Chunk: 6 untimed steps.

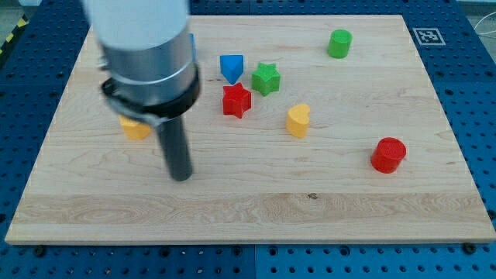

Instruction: Slide the yellow hexagon towards the red star

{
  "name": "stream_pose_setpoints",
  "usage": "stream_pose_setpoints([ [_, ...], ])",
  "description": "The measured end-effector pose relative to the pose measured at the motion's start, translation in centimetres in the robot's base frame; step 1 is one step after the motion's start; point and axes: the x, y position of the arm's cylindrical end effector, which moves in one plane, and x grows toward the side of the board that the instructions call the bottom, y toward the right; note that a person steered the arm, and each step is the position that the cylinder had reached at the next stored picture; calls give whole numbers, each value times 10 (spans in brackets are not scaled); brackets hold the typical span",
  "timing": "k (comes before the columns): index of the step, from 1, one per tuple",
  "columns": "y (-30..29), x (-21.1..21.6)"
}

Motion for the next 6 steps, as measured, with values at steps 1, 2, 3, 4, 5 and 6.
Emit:
stream_pose_setpoints([
  [1, -64, -2],
  [2, -113, -48],
  [3, -127, -99],
  [4, -111, -109],
  [5, -71, -100],
  [6, -31, -83],
])
